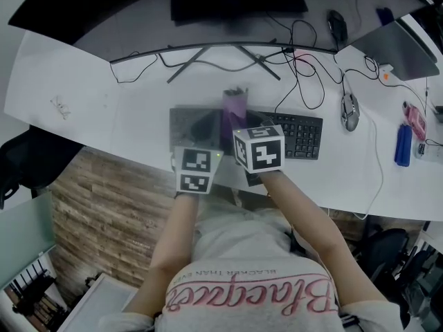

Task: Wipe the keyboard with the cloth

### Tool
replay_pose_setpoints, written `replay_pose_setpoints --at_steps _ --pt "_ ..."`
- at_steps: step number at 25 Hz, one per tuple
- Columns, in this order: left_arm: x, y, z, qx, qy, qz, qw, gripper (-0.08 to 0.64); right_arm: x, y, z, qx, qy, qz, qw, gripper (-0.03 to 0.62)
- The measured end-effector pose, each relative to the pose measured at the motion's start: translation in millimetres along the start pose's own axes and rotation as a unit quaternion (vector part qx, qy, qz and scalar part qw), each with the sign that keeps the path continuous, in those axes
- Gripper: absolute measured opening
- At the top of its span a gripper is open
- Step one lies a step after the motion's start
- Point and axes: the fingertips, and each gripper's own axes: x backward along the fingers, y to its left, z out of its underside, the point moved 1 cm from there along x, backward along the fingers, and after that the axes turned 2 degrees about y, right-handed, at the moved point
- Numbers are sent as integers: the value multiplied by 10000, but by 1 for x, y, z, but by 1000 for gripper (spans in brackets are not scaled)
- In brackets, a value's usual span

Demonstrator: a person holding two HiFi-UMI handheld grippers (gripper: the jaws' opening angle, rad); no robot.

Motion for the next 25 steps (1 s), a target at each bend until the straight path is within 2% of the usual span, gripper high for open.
replay_pose_setpoints --at_steps 25 --pt "-31 -92 -23 -68 -171 257 9995 6 50 -87 19 -77 -66 222 9997 84"
